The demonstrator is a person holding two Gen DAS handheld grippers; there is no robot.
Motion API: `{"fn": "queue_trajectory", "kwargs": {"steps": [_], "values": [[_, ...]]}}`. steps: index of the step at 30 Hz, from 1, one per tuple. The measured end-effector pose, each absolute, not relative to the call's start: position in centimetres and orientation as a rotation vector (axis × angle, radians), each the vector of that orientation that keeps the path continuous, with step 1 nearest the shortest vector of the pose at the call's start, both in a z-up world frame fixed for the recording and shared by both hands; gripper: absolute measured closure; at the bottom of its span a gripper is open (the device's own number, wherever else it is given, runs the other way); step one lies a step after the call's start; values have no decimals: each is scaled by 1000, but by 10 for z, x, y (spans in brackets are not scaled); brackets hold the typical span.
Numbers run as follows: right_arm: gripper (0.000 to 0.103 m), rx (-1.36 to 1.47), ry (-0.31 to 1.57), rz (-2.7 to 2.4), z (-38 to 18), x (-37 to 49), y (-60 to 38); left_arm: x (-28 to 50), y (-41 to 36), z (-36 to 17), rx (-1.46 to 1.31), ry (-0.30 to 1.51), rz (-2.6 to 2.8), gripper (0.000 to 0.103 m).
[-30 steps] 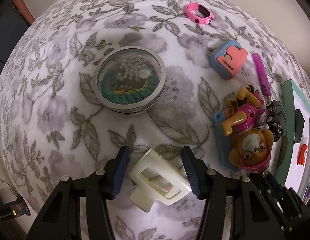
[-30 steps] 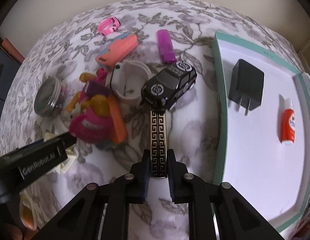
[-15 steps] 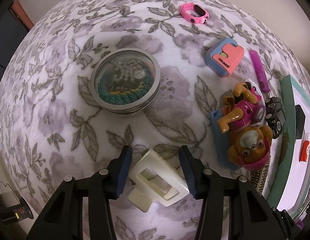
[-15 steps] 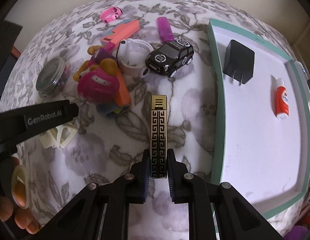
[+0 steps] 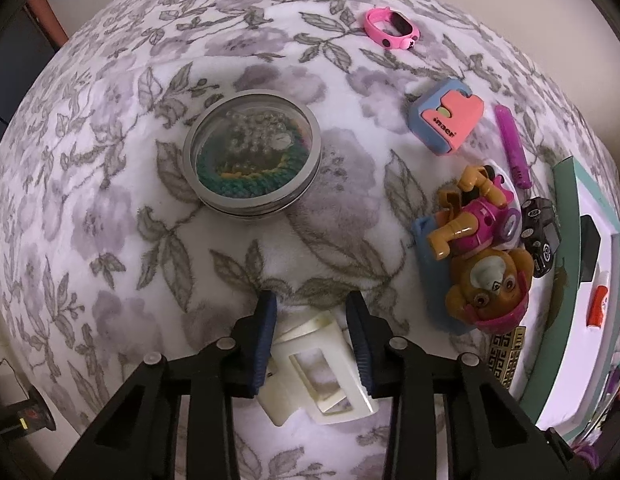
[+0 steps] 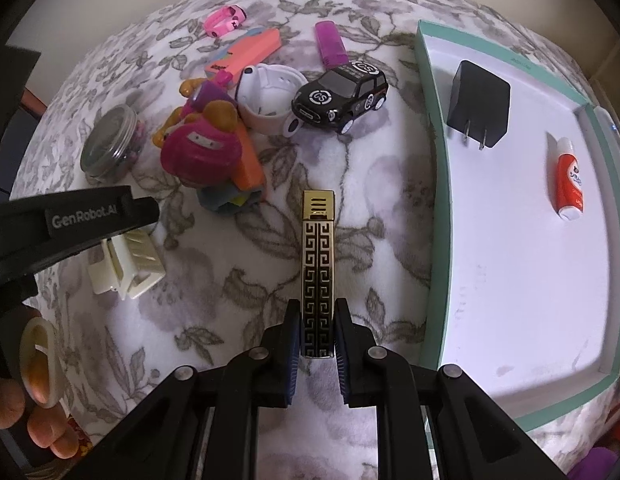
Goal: Organize rigid objects
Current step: 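Lift the cream clip with the left tool while the right tool lifts the strip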
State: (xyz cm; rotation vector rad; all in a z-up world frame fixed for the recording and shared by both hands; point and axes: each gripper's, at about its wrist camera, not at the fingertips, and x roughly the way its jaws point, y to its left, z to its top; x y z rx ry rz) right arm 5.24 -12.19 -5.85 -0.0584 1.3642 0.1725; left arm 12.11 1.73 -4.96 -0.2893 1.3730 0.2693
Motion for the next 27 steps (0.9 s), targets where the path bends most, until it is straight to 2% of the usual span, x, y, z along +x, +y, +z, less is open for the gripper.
{"fn": "queue_trajectory", "kwargs": {"steps": [10,12,13,18,27], "values": [[87,118,1397,210,-57,74,-152,119,44,-39,-391,1337,241,66],[87,141,1405,217,-57,78,-159,118,47,-32,-387,1324,244,83],[87,151,1408,218,-57,78,-161,119,49,-28,-388,1314,243,96],[87,164,1412,218,-54,80,-169,124,53,-17,-406,1302,212,96],[87,150,1413,190,-54,84,-169,121,44,-29,-415,1359,190,96]]}}
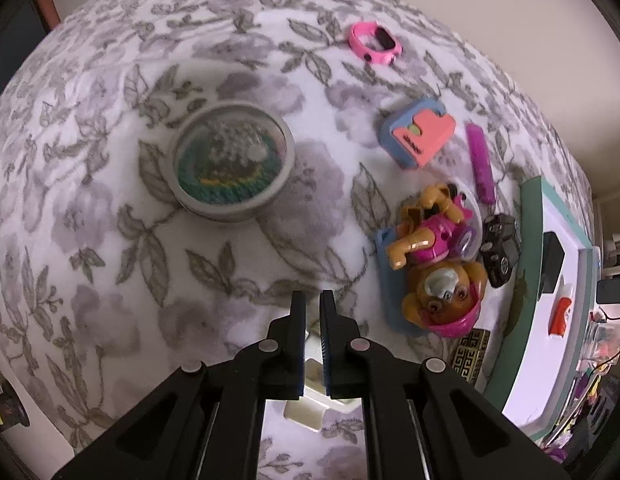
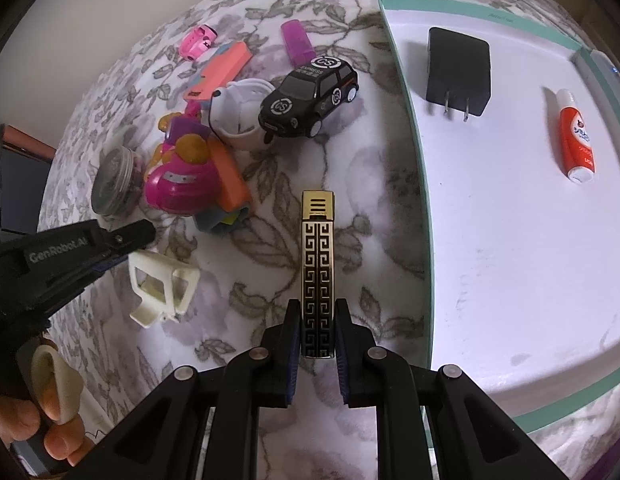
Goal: Organize rigid objects
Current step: 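Lift the cream clip with the left tool while the right tool lifts the strip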
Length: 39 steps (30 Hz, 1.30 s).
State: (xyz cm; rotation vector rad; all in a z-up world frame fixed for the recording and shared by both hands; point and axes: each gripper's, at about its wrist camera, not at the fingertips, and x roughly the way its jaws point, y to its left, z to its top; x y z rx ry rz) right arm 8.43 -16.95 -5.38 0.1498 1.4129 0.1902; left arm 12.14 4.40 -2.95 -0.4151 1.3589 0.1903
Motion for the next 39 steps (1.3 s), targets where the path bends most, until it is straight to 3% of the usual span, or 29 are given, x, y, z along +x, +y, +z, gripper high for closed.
{"fn": "queue_trajectory", "kwargs": {"steps": [2,4,6,14,19,28,30,39], "values": [[87,146,1414,192,-53,85,-170,122,47,-32,-425,1376,185,94],[87,145,1414,192,-54,84,-169,120,48,-31,-411,1389,191,70],[87,147,1414,192,-54,84,-168,120,49,-32,-411,1387,184,53],[87,152,1412,195,-60,83,-163,108,28,-28,-374,1402,153,49],[87,140,1415,201,-59,81,-163,95,23,-28,-397,1406,124,35],[87,141,1417,216,-59,80,-163,81,7,-53,-362,1440,137,36],[87,138,1418,217,-59,81,-164,78,6,-53,-362,1432,135,41],[87,148,1416,217,-53,78,-165,80,19,-46,-406,1374,153,41]]}}
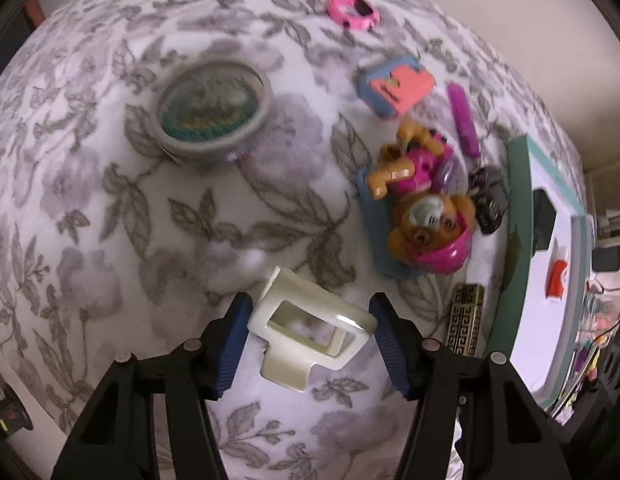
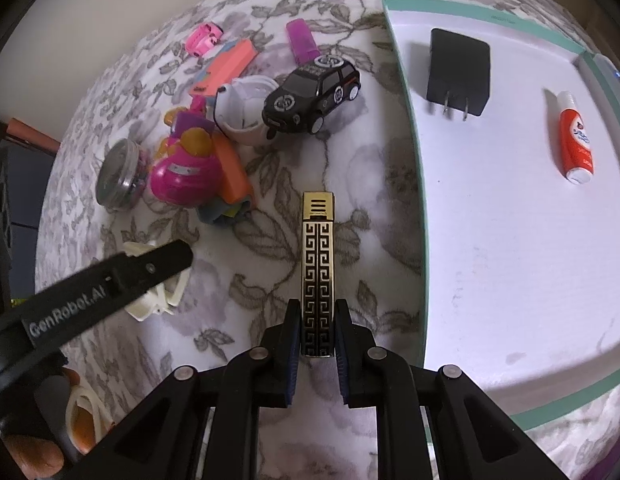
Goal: Organize rigid objects
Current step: 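Lift the cream clip with the left tool while the right tool lifts the strip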
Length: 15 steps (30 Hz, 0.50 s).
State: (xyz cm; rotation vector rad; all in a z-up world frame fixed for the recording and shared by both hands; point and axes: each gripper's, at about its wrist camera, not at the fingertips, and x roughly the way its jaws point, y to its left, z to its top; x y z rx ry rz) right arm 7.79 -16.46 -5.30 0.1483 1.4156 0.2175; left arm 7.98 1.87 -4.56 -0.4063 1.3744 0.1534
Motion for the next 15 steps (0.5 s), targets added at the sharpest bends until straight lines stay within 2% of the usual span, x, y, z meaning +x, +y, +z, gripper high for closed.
{"fn": "queue_trajectory", "kwargs": {"steps": [15], "values": [[87,297,1241,265,2,81,-185,83,33,19,-398,1152,152,41]]}}
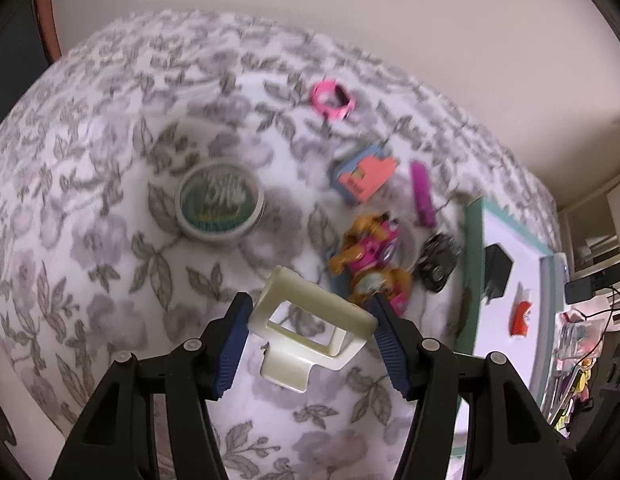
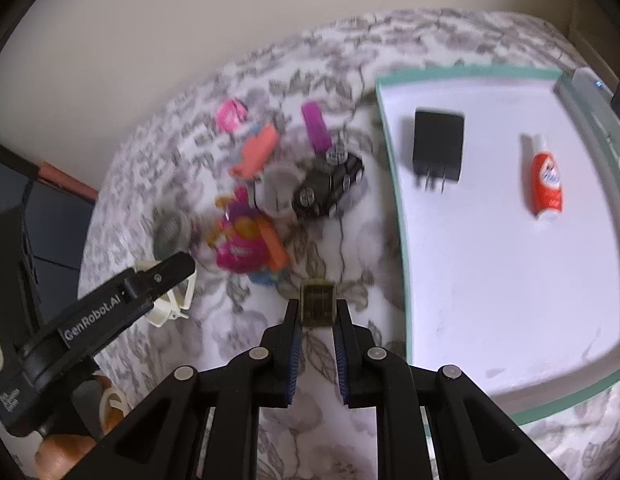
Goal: Organize rigid objects
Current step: 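Lift the cream clip with the left tool while the right tool lifts the strip, then carry the cream clip and gold strip over the white tray with both tools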
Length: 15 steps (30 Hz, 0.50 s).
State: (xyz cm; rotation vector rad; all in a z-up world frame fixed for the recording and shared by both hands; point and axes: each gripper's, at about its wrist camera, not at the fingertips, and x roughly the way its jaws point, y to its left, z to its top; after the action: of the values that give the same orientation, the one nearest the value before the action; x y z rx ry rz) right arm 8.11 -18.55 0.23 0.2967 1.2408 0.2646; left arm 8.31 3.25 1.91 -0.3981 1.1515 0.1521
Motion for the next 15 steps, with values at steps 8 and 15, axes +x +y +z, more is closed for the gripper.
{"fn": "queue_trajectory", "kwargs": {"steps": [8,15], "values": [[87,334,1140,191,29,85,-218,87,-11,42,-312,1063,45,41],[87,384,1055,68,42,88,-263,83,-61,47,-184,1042,-70,41]]}}
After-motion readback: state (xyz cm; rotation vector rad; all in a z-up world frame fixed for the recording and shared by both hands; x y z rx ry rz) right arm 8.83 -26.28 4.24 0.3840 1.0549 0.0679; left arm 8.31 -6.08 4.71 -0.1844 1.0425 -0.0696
